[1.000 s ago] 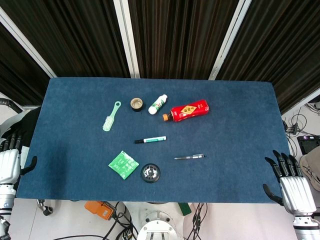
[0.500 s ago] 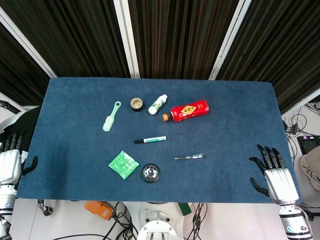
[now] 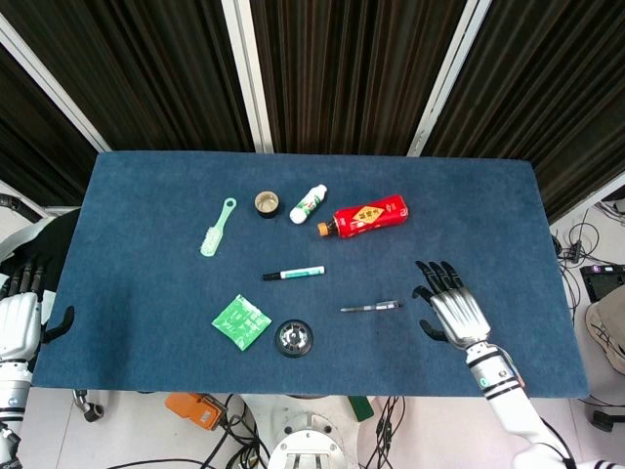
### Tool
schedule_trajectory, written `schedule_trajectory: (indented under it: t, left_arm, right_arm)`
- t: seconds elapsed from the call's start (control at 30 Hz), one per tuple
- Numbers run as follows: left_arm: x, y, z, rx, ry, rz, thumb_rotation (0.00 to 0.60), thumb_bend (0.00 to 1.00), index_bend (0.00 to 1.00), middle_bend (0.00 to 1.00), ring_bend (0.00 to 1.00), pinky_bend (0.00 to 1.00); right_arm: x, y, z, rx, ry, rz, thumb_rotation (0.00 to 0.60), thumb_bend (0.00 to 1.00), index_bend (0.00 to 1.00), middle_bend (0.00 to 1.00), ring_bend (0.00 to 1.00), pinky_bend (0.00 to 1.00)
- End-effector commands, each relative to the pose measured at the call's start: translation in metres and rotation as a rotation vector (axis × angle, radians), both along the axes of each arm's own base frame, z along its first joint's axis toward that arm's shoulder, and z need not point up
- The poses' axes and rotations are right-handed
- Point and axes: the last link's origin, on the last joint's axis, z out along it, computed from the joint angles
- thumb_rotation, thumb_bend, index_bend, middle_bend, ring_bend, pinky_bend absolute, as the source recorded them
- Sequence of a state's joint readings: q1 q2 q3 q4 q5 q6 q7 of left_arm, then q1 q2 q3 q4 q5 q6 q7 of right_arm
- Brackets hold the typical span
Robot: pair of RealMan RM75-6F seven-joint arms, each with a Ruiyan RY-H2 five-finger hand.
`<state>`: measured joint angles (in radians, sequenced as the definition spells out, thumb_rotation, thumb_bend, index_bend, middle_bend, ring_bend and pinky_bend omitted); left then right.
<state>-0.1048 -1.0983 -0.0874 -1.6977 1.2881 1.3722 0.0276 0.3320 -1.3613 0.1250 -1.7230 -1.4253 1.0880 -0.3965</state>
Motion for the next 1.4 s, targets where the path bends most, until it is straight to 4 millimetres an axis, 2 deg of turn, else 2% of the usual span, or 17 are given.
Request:
schedule_trajectory:
  t: [0.03,0.27,0.53,1.4]
  left_arm:
    - [0.000,0.000,0.000,0.000,0.001,-0.002,0.600,0.34,0.07,0.00,0.07,0.13]
    - [0.000,0.001,0.000,-0.003,-0.001,0.000,0.600,0.34,0.07,0.00,0.07,0.13]
    - [0.000,0.002,-0.001,-0.008,-0.002,-0.002,0.600,0.34,0.07,0.00,0.07,0.13]
    - [-0.001,0.003,-0.001,-0.017,-0.001,0.010,0.600,0.34,0.09,0.00,0.07,0.13]
  right_arm:
    - [0.006,-0.011,-0.021,0.027,0.021,0.009,0.600,0.46,0.45,0.08,0.10,0.00]
    - [0.014,-0.018,-0.048,0.069,0.035,0.017,0.600,0.46,0.46,0.08,0.10,0.00]
    - [0.017,-0.029,-0.064,0.087,0.039,0.006,0.600,0.46,0.49,0.08,0.11,0.00]
    - [0.035,-0.045,-0.092,0.124,0.057,0.032,0.600,0.49,0.57,0.08,0.12,0.00]
